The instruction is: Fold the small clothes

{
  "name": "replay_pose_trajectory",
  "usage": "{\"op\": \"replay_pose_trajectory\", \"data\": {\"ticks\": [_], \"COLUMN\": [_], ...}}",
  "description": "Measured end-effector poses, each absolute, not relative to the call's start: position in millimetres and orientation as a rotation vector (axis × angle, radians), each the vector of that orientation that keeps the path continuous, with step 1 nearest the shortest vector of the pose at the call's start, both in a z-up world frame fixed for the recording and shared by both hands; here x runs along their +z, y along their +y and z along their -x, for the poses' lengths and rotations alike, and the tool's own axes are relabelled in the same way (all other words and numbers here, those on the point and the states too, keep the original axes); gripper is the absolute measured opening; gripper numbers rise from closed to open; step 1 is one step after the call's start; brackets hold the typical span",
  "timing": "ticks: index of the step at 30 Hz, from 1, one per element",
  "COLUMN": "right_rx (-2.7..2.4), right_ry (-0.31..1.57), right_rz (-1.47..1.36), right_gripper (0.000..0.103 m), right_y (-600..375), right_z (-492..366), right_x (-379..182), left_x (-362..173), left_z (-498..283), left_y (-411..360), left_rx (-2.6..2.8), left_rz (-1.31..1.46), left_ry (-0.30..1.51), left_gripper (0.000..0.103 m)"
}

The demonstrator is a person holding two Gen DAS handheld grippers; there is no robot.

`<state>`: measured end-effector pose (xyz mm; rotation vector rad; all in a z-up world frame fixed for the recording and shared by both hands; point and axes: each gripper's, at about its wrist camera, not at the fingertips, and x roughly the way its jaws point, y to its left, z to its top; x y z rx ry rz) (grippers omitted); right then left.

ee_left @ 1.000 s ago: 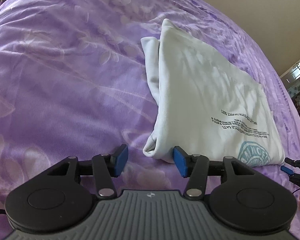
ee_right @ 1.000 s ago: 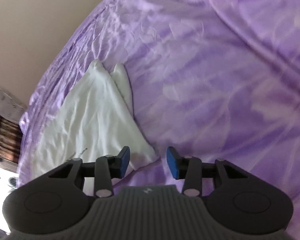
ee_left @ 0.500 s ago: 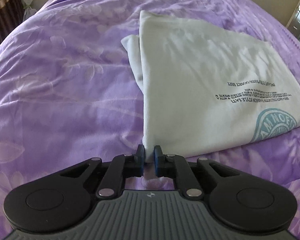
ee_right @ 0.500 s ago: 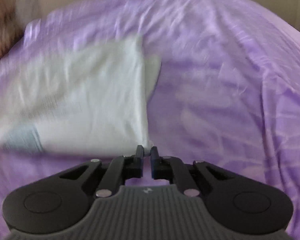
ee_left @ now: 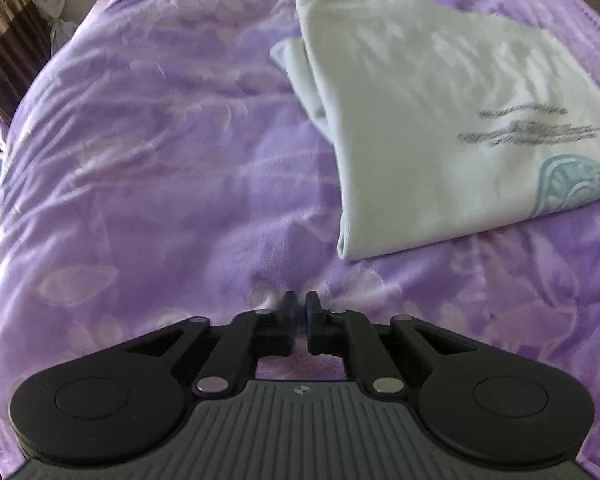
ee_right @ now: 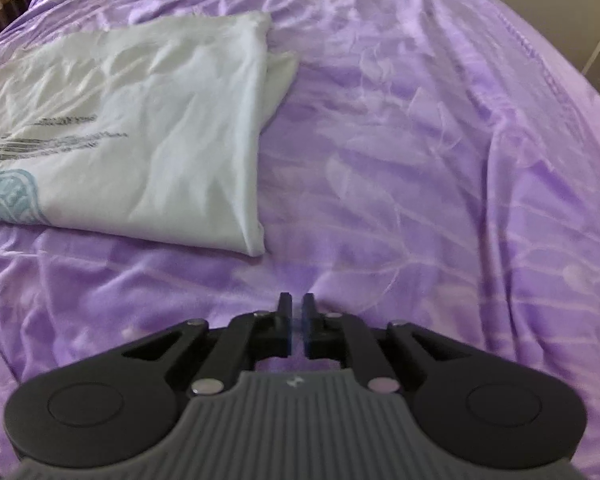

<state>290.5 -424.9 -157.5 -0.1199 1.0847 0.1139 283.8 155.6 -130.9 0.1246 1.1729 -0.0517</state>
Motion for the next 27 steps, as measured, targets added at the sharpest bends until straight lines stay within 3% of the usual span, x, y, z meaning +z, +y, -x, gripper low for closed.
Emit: {"op": "replay_pose_trajectory", "data": {"ticks": [4,6,9,13,15,16,17,22,27], "right_rx": [0.143,0.153,0.170,0.150,0.155,0.154,0.144,0.095,0.068], "right_ry": [1.020,0.987,0.933,0.887,0.875,0.874,0.875,0.891,0.918], "right_rz": [0.108,0.095,0.075,0.080,0.043,0.006,-0.038,-0.198,-0.166], "right_gripper": [0.013,0.013,0.013,0.019,0.031,0.044,0.049,0.049,0.049], "right_y": [-406,-395,-373,-349,-348,-352,-358,-381,-378], "right_z": [-285,-287,-292,-307,-318,-325,-333,-362,-378], "right_x": [-133,-124,-113,-110,-113,-116,-119,-138,-163], "left_x": [-101,-89,-82,-89,-93,-97,-101,-122,-141], "left_z": [-279,-282,-292,-314,-322,-328,-331,-364,-400], "left_y": [161,165,170,174,175,175,177,195,224], "left_rx": [-0.085,-0.088,-0.083,-0.062,-0.054,-0.045,-0.036,0.000,0.011], "left_rz": [-0.061,0.018,0.126,0.234,0.262,0.268,0.268,0.360,0.583], "left_ry": [1.065,1.001,0.937,0.911,0.897,0.893,0.890,0.895,0.857], "left_gripper": [0.024,0.039,0.048,0.050,0.050,0.050,0.050,0.050,0.050]}}
